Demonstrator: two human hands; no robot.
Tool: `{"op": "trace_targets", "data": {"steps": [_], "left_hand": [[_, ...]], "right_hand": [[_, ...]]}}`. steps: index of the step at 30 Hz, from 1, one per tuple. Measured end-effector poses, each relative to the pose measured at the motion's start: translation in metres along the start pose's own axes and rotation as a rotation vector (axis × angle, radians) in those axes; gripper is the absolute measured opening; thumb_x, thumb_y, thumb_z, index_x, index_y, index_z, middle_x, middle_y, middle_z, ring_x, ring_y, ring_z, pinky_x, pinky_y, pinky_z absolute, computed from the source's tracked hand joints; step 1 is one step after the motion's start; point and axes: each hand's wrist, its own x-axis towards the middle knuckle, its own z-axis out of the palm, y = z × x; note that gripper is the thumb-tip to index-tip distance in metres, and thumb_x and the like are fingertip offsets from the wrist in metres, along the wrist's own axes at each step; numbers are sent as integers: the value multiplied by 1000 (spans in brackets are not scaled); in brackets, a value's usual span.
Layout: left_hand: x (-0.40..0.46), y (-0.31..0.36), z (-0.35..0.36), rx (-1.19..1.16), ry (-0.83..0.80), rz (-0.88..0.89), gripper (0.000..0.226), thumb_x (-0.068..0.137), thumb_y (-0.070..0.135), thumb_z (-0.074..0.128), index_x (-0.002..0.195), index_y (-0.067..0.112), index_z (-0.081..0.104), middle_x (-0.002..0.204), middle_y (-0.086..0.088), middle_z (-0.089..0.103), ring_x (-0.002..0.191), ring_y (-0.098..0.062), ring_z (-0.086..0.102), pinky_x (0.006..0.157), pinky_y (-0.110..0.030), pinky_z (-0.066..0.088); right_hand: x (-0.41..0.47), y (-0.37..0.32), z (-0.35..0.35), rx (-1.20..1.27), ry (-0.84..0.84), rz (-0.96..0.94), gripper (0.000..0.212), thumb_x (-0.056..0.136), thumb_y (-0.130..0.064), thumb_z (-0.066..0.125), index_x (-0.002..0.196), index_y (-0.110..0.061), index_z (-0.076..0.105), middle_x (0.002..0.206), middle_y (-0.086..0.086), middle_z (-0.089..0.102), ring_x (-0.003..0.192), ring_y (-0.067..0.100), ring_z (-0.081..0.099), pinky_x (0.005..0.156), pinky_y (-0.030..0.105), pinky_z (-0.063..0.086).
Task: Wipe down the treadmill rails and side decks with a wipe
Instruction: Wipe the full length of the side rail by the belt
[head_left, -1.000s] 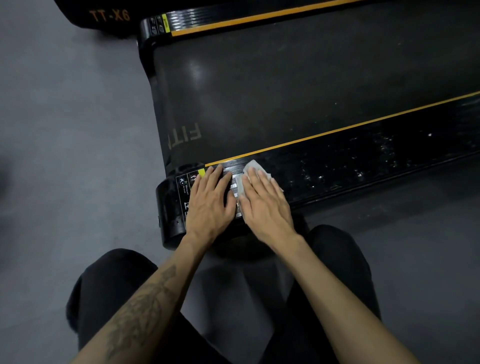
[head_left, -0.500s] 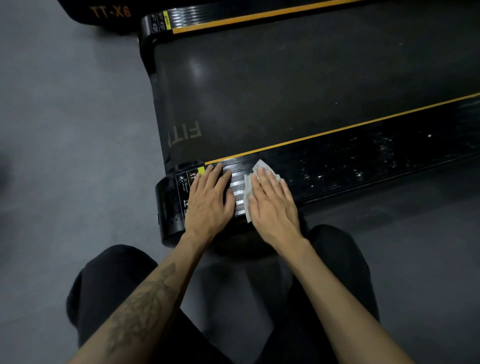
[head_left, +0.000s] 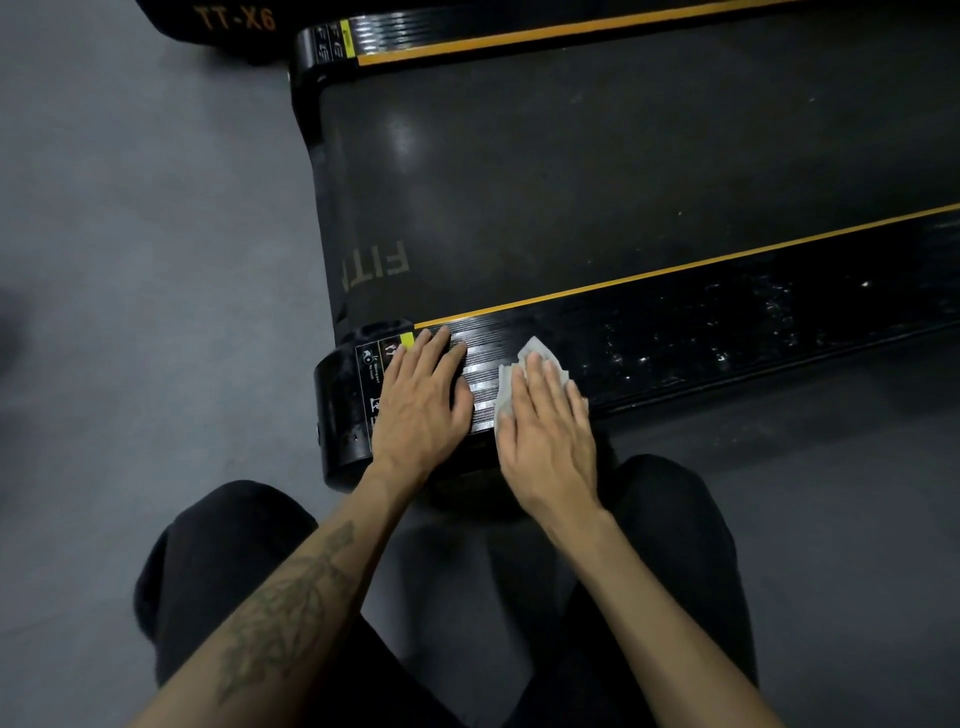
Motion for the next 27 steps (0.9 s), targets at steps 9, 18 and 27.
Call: {"op": "trace_targets", "data": {"steps": [9,18,27], "left_hand": [[-1,-1,1,-4,6,8,51,99,32,42,142,12,59,155,-11,49,149,-26,38,126,-48,24],[-1,-1,2,3,-6,14,53,99,34,40,144,12,57,157,-11,47,150,-27,35,126,-50,23],[0,2,0,50,-41,44,55,99,42,39,147,19,56,160,-10,43,153,-29,31,126,-51,21]], "right_hand": [[13,17,-1,36,27,-49,56,104,-34,34,151,-7,50,160,11,42,150,25,39,123,44,22],[6,11,1,50,11,-102,56,103,-33,36,150,-5,50,160,14,42,150,27,38,123,44,21],[-26,8,-3,78,-12,-28,62,104,-35,34,158,-6,35,168,13,26,158,24,19,128,46,15]]}}
